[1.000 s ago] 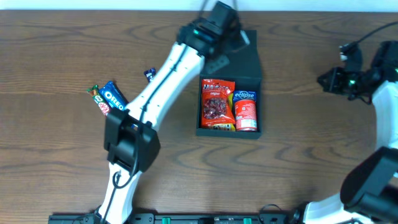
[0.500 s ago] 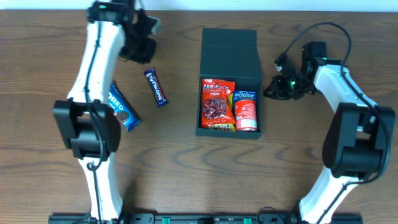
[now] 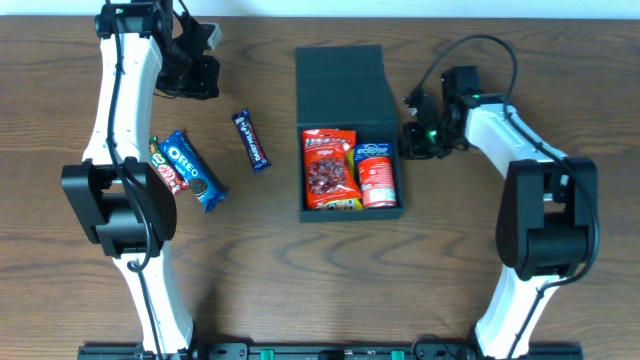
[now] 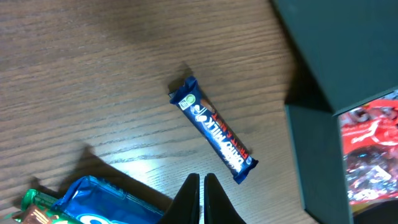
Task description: Pack container
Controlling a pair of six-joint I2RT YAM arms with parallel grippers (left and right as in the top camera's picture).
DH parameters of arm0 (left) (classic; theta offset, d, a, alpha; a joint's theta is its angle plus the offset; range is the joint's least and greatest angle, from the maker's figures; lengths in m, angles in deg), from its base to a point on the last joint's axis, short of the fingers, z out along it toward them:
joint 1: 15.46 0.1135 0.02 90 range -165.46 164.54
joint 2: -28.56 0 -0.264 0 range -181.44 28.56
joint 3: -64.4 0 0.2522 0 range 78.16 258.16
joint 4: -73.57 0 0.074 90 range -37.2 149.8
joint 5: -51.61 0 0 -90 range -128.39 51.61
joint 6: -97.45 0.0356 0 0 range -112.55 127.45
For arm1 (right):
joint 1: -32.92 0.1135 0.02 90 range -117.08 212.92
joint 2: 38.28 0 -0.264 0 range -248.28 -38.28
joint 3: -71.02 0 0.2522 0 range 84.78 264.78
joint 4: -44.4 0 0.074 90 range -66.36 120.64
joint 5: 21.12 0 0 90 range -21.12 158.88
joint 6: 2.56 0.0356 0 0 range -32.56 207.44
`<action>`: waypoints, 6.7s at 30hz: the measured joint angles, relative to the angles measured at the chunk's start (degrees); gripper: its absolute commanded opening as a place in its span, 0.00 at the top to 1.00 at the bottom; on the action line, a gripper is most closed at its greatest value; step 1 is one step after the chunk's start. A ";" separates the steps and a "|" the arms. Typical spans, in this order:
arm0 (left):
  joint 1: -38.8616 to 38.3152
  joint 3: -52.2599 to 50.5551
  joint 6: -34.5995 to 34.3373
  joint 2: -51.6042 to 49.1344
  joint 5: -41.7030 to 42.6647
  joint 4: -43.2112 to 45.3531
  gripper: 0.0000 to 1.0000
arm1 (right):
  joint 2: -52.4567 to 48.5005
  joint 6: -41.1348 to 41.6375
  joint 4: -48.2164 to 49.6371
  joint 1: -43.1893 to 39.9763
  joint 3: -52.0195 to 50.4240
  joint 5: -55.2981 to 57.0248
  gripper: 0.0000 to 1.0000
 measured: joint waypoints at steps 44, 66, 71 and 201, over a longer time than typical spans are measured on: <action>-5.68 -7.23 -26.77 0.00 -7.58 2.14 0.94 | 0.00 3.93 -7.85 -4.39 13.73 6.08 0.99; 0.42 -32.30 -14.91 29.64 -14.82 5.18 0.94 | 0.00 2.64 -9.88 -4.74 13.73 6.69 0.99; 2.80 -46.01 -16.24 33.20 -13.42 14.19 0.94 | 0.00 2.67 -10.38 -4.74 13.73 6.69 0.98; -27.67 -35.41 -37.40 21.64 -19.58 28.50 0.94 | 0.00 4.00 -12.96 -15.82 13.73 3.45 0.99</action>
